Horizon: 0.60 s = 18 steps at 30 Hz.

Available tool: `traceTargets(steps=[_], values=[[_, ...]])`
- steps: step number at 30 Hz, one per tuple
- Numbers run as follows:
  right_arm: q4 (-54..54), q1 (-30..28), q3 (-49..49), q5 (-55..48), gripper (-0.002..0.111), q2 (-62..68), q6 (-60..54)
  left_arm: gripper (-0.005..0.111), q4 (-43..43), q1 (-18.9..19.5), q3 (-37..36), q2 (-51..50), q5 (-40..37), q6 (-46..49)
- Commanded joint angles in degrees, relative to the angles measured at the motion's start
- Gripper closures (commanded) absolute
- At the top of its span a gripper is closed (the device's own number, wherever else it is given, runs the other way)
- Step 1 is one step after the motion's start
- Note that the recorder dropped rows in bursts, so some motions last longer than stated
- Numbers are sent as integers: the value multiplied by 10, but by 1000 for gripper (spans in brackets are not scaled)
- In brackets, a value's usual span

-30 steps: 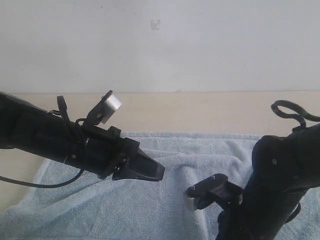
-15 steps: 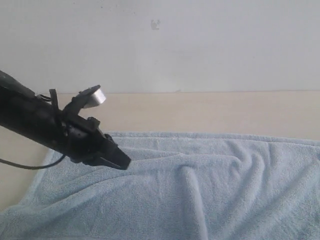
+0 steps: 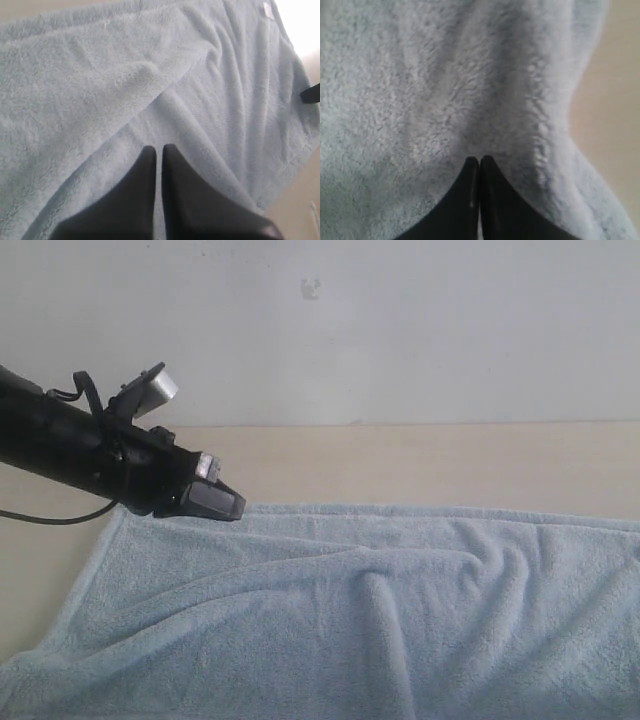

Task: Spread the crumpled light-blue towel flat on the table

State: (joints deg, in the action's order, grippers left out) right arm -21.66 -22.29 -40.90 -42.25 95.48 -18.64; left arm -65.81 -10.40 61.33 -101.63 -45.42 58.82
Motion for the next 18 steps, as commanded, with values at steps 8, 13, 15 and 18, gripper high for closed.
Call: traceTargets(steps=[8,13,15,18], values=[[148,24,2,145,109,-55,166,103,-25,-3,9,2,-13,27],[326,22,2,78,109,-47,294,103,-25,-1,9,2,10,31],[323,23,2,63,109,-37,293,103,-25,-1,9,2,9,32],[223,23,2,51,109,-22,209,103,-25,-1,9,2,7,32]])
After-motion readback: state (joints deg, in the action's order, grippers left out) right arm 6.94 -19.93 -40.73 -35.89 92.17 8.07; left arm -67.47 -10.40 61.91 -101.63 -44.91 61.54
